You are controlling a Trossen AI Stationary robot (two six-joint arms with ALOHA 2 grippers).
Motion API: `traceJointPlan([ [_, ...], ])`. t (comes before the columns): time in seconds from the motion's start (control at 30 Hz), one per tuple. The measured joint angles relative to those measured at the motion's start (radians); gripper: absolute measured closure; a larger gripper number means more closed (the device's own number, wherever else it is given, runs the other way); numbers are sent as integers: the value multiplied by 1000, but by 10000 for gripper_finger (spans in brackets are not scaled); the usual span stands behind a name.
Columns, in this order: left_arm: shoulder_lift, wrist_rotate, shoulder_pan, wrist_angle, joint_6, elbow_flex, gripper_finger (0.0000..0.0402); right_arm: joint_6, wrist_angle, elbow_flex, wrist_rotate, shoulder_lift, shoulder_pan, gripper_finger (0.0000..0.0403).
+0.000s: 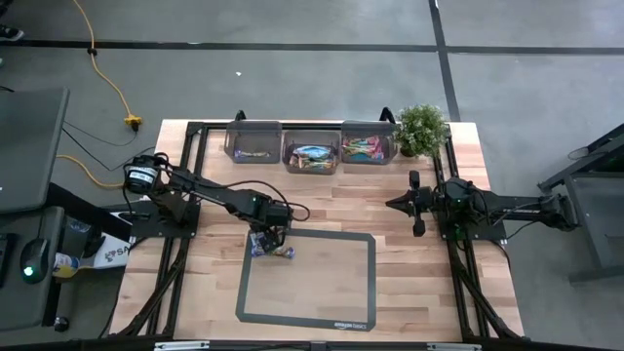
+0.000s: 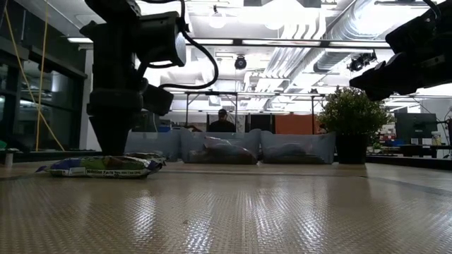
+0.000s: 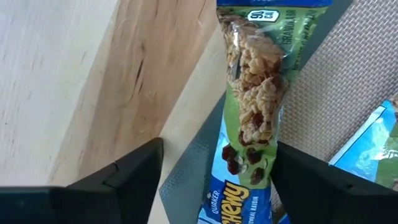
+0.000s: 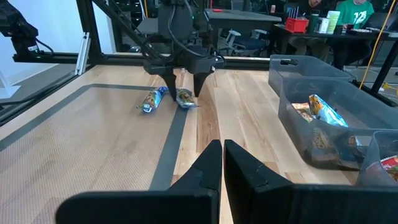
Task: Pick and place Granola Bars by type
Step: Put the top blue granola bar into the left black bin
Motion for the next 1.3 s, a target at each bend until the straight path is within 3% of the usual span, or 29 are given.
traceJointPlan([
  [0.8,2,15,0,10,-30,0,243,0,0,0,0,0,0,402],
  [1.3,-53,22,-4,25,-9,30,274,0,0,0,0,0,0,402],
])
